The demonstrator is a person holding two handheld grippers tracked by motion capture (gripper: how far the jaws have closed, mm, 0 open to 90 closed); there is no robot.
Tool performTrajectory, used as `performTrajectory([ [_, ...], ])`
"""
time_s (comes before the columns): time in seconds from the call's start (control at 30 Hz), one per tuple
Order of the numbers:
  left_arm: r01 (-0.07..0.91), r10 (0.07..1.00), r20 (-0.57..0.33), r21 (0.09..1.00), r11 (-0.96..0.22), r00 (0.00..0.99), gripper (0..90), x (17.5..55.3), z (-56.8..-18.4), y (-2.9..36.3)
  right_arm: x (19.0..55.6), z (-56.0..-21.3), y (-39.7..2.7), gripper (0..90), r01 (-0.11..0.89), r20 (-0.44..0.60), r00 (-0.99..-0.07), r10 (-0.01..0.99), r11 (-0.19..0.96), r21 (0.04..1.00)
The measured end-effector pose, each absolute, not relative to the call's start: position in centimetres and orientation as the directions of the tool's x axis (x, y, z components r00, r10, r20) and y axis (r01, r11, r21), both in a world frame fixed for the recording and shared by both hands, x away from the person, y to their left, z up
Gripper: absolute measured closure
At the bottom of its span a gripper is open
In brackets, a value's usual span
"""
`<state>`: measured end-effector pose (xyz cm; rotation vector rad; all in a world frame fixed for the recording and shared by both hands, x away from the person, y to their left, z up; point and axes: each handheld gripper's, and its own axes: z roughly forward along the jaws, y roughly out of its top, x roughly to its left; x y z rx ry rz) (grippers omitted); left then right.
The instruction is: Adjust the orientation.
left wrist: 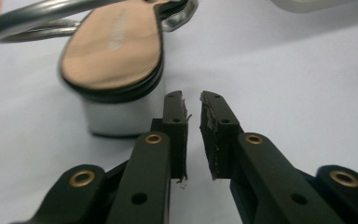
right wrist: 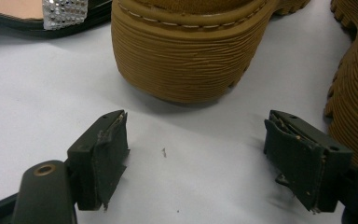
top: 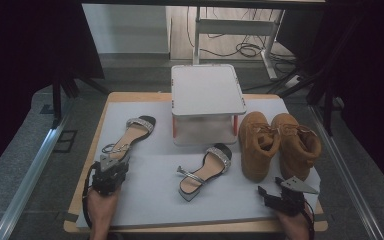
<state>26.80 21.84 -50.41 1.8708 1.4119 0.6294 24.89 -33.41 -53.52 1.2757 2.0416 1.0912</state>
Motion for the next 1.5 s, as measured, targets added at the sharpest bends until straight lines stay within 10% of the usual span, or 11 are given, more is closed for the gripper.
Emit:
performTrajectory([
  [0.67, 0.648, 0.974, -0.026, 0.751, -0.129, 0.224, 33.7, 28.2, -51.3, 23.9, 24.9, -53.5, -33.4, 21.4, 0.503, 0.006, -0.439, 0.899, 0.241, 0.830],
  [1.5, 0.673, 0.967, -0.044, 0.726, -0.141, 0.250, 22.8, 33.5, -51.6, 23.4, 24.9, -53.5, -33.4, 21.3, 0.503, 0.006, -0.439, 0.898, 0.241, 0.830],
])
